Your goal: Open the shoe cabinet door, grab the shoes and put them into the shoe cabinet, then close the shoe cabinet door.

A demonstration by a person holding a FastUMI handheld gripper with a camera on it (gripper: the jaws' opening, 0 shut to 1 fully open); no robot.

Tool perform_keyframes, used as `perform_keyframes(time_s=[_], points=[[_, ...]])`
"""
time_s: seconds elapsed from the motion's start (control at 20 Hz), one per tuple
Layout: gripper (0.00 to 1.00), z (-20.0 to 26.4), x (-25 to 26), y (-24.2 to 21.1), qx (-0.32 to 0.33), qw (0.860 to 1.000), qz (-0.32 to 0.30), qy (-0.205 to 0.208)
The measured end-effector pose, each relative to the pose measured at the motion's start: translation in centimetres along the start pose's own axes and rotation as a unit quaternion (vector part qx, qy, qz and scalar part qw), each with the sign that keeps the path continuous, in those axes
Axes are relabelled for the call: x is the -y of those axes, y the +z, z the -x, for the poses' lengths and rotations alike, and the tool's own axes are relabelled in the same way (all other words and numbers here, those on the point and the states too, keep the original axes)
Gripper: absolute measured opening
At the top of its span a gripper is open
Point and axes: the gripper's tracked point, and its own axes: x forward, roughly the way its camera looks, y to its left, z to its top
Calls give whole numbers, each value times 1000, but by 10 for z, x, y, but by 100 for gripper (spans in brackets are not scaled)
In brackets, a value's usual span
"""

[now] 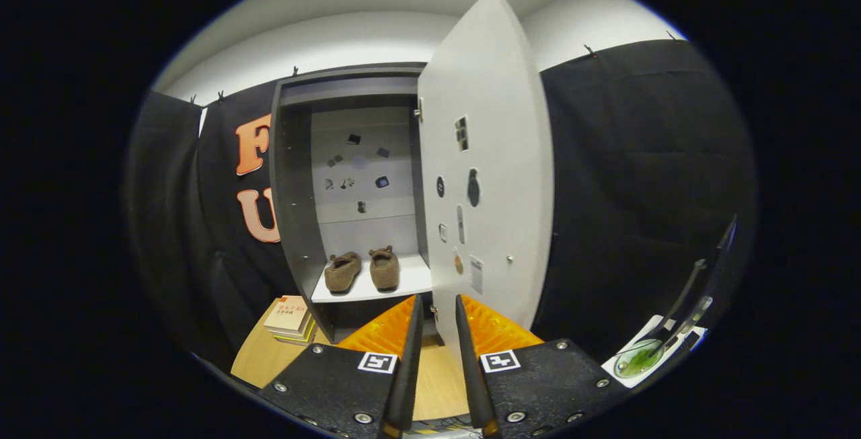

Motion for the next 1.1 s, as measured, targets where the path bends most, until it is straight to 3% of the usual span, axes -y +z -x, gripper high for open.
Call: perform_keyframes(time_s=[0.25, 0.4, 1.1], points=[[38, 2, 65, -8, -6, 998, -22, -52], [43, -7, 91, -13, -13, 997, -44, -63], [59, -77, 103, -25, -29, 999, -33, -9]])
